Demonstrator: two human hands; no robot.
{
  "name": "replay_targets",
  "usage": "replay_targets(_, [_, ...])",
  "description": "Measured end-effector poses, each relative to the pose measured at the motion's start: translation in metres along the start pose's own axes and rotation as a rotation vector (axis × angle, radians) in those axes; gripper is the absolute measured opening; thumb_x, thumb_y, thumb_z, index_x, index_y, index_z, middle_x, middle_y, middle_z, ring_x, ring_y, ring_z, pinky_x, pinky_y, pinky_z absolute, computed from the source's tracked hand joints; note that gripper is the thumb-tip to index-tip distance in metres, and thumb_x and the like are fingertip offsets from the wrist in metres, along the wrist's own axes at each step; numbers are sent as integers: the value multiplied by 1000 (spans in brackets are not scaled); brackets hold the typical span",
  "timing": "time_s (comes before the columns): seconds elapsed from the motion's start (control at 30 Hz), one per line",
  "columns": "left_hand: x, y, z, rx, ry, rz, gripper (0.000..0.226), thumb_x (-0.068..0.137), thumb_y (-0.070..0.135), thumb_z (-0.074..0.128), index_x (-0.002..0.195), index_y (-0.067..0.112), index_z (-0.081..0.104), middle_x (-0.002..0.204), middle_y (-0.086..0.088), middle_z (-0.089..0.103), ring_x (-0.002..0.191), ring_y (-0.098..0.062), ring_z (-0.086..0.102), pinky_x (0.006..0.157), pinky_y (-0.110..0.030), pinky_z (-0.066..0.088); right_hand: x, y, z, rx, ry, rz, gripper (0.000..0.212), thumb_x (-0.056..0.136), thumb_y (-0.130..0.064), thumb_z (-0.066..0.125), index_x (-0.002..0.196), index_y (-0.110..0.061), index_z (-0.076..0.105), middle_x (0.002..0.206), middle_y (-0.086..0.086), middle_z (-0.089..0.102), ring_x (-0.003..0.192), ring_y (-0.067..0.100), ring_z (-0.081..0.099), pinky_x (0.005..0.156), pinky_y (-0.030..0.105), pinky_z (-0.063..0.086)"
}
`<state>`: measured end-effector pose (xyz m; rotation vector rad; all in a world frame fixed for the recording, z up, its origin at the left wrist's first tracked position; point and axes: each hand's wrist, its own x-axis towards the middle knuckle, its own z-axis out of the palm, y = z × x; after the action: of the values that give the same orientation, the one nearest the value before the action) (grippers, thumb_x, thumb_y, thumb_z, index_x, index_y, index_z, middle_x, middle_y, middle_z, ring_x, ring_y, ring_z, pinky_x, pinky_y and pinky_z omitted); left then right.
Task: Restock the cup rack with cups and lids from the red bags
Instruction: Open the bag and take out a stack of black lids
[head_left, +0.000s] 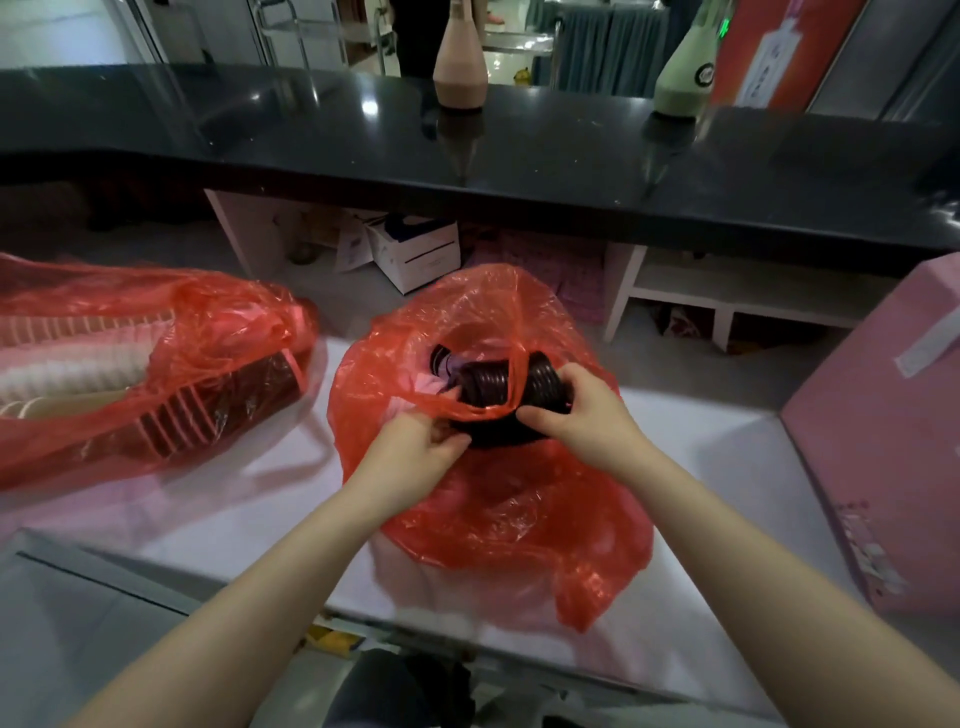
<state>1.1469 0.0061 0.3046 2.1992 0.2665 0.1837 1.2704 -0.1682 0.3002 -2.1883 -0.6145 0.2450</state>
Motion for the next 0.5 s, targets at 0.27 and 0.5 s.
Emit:
replay_targets(0.27, [13,40,-39,-149,132,181,29,89,13,59,92,40,67,76,31,63,83,6,59,73,-15,43,-3,-33,-25,402,112,22,27,85,-35,67,107,-24,54,105,-2,65,96,14,64,88,43,53])
replay_targets(0.5, [24,54,-57,-681,160,-18,43,79,0,69,113,23,57,114,-6,59,100,-17,62,82,-27,54,-6,-59,-38,721,130,-1,43,71,-39,68,108,-19,58,92,-3,71,86,15,70,74,36,56])
